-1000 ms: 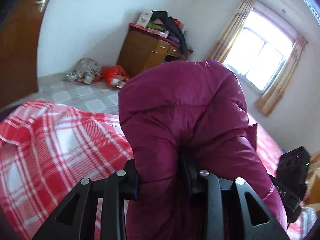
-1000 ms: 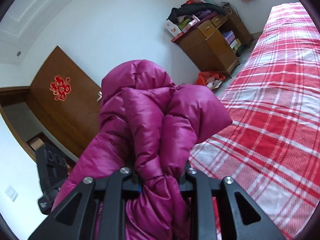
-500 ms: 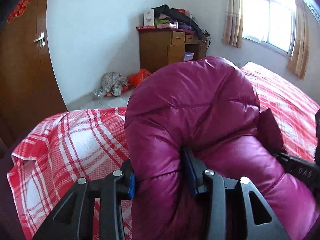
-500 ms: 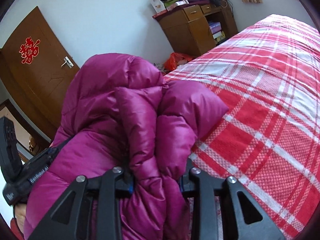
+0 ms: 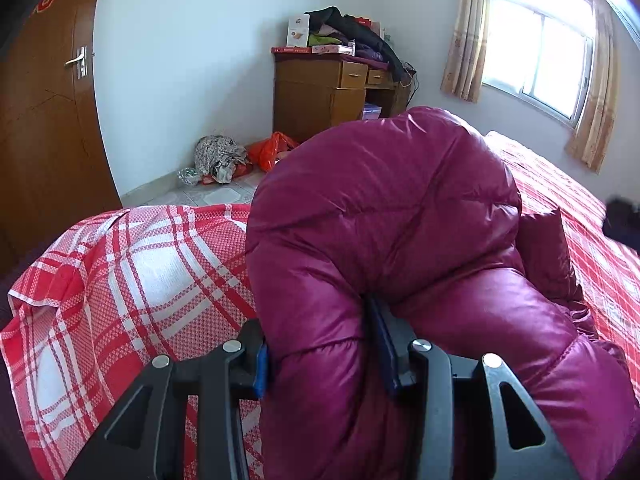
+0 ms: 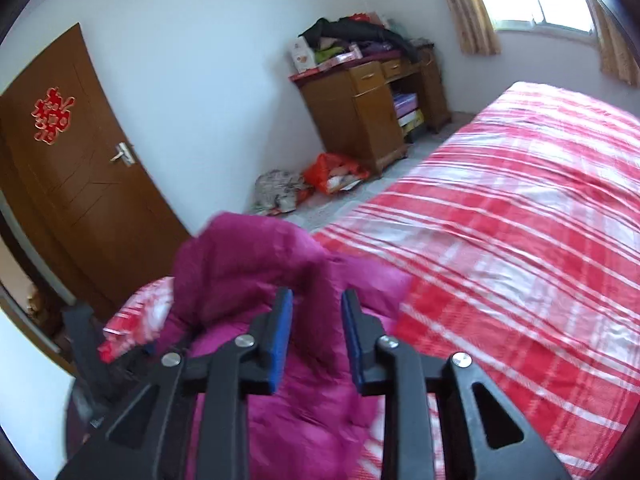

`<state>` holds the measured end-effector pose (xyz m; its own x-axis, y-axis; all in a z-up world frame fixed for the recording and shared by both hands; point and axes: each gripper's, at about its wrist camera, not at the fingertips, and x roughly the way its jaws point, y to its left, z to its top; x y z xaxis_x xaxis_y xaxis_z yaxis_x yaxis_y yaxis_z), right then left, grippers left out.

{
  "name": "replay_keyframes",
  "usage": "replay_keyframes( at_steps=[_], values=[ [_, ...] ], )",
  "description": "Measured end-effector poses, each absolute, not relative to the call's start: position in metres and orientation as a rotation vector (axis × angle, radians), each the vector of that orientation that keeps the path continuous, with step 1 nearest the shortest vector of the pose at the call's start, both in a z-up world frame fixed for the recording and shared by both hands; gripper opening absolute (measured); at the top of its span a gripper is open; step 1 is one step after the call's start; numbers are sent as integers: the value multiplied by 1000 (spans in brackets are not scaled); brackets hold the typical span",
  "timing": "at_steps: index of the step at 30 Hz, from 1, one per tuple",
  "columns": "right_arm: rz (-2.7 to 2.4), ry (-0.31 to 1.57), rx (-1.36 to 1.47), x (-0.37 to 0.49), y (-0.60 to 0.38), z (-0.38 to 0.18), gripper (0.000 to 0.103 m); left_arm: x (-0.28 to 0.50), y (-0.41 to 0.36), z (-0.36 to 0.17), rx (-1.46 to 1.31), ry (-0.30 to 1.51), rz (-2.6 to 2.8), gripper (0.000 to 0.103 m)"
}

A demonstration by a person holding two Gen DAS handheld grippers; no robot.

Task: Fold large clothes
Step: 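Lower the jacket bundle onto the bed corner and open both tools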

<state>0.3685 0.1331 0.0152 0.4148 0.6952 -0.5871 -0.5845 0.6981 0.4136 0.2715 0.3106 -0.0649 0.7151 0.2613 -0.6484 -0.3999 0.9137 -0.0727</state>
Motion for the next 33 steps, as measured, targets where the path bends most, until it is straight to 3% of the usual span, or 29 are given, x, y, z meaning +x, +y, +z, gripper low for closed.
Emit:
replay_keyframes(
  at_steps=[6, 8, 10, 12, 17, 27, 30, 32, 33],
  values=[
    [642, 1005, 118, 377, 168, -41, 31, 271, 311, -63, -219, 692, 368, 48],
    [617, 980, 169, 371, 159, -56, 25, 270, 313, -62, -241, 695, 377, 57],
    [598, 921, 148, 361, 156, -62, 24, 269, 321, -61, -284, 709, 390, 73],
    [577, 868, 112, 351, 159, -70, 24, 267, 330, -60, -348, 724, 390, 79],
    [522, 741, -63, 327, 172, -79, 24, 261, 327, -47, -341, 743, 387, 80],
    [517, 743, -103, 312, 177, -70, 27, 218, 296, -22, -217, 734, 484, 80],
    [484, 699, -52, 283, 157, -52, 39, 201, 289, -21, -210, 736, 476, 80],
    [500, 652, -12, 257, 143, -46, 65, 192, 282, -20, -186, 742, 470, 80],
    [511, 642, -7, 246, 138, -43, 67, 188, 277, -20, -169, 743, 465, 80]
  ],
)
